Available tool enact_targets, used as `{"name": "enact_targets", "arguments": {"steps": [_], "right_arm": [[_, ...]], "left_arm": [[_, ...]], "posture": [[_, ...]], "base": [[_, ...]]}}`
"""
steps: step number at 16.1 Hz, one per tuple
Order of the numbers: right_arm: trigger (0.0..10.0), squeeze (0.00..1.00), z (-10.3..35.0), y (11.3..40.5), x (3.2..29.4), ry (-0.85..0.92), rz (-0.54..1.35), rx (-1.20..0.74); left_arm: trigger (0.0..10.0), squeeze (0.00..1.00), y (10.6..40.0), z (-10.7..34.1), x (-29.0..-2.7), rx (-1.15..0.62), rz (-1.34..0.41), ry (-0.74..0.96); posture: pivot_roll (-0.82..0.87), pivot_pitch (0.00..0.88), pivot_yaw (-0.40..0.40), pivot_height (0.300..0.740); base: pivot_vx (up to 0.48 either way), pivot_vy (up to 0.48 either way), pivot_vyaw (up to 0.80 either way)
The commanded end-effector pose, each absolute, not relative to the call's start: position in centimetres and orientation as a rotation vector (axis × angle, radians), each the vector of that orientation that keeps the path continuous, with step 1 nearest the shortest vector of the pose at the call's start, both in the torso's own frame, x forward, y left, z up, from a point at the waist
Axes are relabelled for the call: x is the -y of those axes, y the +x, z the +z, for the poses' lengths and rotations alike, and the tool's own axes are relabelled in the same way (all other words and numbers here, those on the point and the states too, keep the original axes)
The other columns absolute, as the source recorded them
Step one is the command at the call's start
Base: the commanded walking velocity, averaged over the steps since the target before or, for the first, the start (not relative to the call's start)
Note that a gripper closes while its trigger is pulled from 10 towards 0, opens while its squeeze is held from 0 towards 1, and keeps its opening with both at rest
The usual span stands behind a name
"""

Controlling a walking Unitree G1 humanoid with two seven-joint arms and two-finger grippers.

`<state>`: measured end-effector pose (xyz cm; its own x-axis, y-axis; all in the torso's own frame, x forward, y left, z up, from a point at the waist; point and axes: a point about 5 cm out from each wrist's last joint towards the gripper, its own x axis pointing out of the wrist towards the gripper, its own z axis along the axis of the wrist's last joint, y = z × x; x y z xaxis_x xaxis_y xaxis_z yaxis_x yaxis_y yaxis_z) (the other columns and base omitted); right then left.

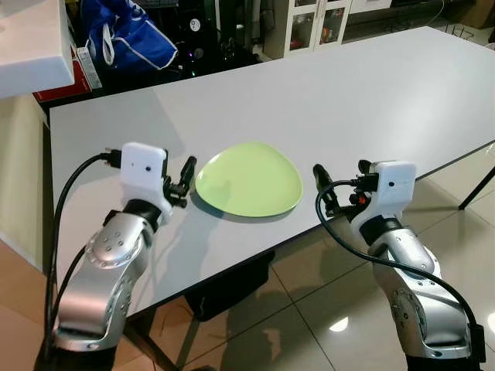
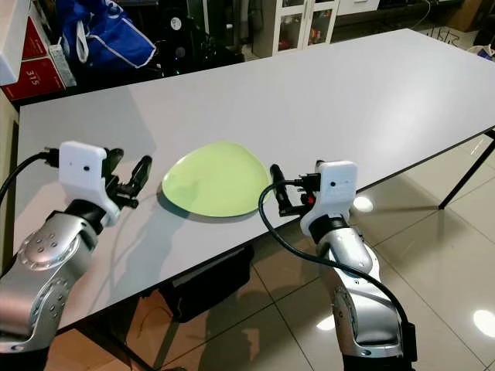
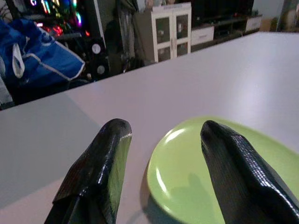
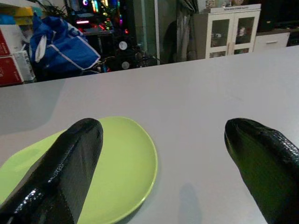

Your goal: Setting the table

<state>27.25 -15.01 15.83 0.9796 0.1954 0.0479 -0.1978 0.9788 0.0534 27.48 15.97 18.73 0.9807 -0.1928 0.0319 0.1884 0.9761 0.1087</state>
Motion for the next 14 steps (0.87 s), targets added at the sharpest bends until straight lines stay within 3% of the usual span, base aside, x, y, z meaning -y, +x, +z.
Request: {"name": "enact_targets", "arguments": {"steps": [1,14], "right_arm": [[10.0,0.0,16.0,27.4,15.4,0.057,0.179,0.049],[10.0,0.0,16.2,27.3,17.0,0.062,0.118,0.038]], "left_arm": [[10.0,0.0,27.7,19.0,-15.8,0.049,-0.186,0.107],[10.0,0.0,28.5,18.5,-14.8,0.043,-0.176,0.084]], "posture": [[0.06,0.0,0.014,0.74],[0.03,0.0,0.018,0.74]], "base": [[0.0,0.0,0.0],[-0.222,0.0,0.0]]}}
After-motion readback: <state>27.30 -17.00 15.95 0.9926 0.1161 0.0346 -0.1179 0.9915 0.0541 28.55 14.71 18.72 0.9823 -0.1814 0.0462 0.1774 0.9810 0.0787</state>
